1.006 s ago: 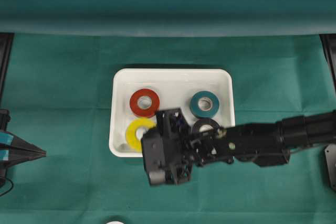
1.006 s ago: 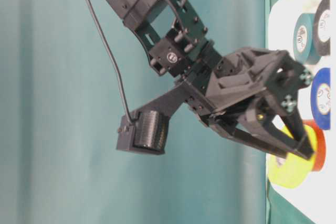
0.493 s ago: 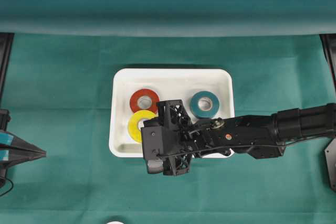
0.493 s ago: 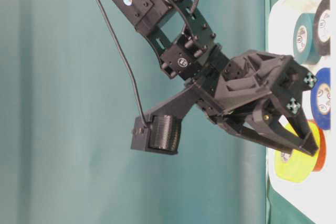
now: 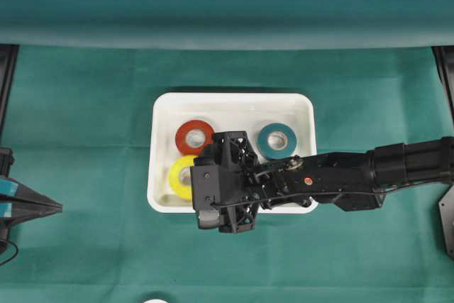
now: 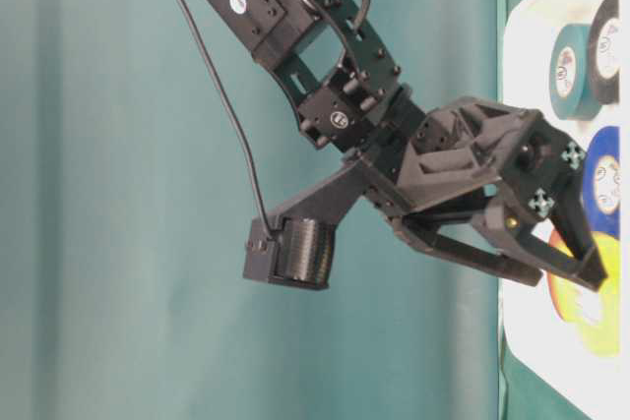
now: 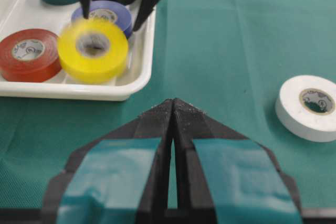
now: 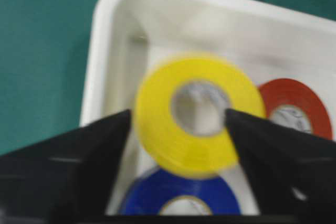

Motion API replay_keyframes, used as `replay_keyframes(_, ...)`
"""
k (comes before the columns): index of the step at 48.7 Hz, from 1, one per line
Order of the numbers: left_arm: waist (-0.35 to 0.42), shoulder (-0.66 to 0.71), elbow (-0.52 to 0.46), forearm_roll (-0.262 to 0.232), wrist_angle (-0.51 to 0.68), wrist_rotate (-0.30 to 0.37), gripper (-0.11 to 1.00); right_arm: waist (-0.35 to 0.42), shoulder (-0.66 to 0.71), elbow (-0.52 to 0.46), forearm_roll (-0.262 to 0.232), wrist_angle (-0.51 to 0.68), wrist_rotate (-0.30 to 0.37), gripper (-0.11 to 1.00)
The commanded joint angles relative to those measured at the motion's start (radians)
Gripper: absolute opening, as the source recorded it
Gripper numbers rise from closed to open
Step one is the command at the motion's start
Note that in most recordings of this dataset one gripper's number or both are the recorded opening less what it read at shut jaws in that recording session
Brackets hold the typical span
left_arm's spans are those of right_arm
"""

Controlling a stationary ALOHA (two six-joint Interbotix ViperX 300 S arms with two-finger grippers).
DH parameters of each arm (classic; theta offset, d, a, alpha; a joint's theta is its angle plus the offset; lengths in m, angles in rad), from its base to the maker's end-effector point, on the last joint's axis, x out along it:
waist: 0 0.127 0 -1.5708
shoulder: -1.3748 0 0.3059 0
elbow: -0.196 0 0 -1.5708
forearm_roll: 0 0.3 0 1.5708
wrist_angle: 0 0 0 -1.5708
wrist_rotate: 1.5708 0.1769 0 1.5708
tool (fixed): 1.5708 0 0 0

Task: Put the tape into the white case with the right arm.
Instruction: 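Carry the yellow roll into the tray's lower left and release, then withdraw the open right gripper to the right side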

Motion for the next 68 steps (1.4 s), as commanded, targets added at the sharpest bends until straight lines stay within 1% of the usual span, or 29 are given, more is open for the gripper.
replay_keyframes(1,0.000,0.008,-0.014,-0.002,-0.003,0.000,0.00,0.000,-0.020,-0.025,-0.003,-0.006,0.003,0.60)
replay_keyframes(2,0.002,0.008,-0.014,-0.002,-0.003,0.000,0.00,0.000,-0.020,-0.023,-0.003,-0.006,0.003,0.65)
replay_keyframes(3,0.000,0.008,-0.014,-0.002,-0.003,0.000,0.00,0.000,-0.020,-0.023,-0.003,-0.006,0.003,0.68)
replay_keyframes(4,0.000,0.008,-0.014,-0.002,-0.003,0.000,0.00,0.000,-0.020,-0.021,-0.003,-0.005,0.005,0.69)
replay_keyframes(7,0.002,0.008,-0.014,-0.002,-0.003,0.000,0.00,0.000,-0.023,-0.018,-0.003,-0.003,0.003,0.67)
replay_keyframes(13,0.000,0.008,-0.014,-0.002,-0.003,0.000,0.00,0.000,-0.048,0.011,-0.003,0.000,0.003,0.67)
replay_keyframes(20,0.000,0.008,-0.014,-0.002,-0.003,0.000,0.00,0.000,-0.107,0.083,-0.003,0.008,0.003,0.67)
replay_keyframes(35,0.000,0.008,-0.012,-0.002,-0.003,0.000,0.00,0.000,-0.314,0.337,0.000,0.009,0.005,0.67)
replay_keyframes(51,0.002,0.006,-0.011,-0.002,-0.003,0.000,0.00,0.000,-0.594,0.638,0.003,-0.003,0.008,0.67)
replay_keyframes(56,0.002,0.005,-0.011,-0.002,-0.003,0.000,0.00,0.000,-0.686,0.727,0.003,-0.029,0.011,0.67)
replay_keyframes(60,0.002,0.005,-0.011,-0.002,-0.003,0.002,0.00,0.000,-0.759,0.801,0.003,-0.072,0.011,0.67)
replay_keyframes(64,0.002,0.005,-0.011,-0.002,-0.003,0.002,0.00,0.000,-0.815,0.851,0.003,-0.117,0.008,0.67)
replay_keyframes(68,0.002,0.005,-0.011,-0.002,-0.003,0.002,0.00,0.000,-0.851,0.882,0.003,-0.138,0.009,0.67)
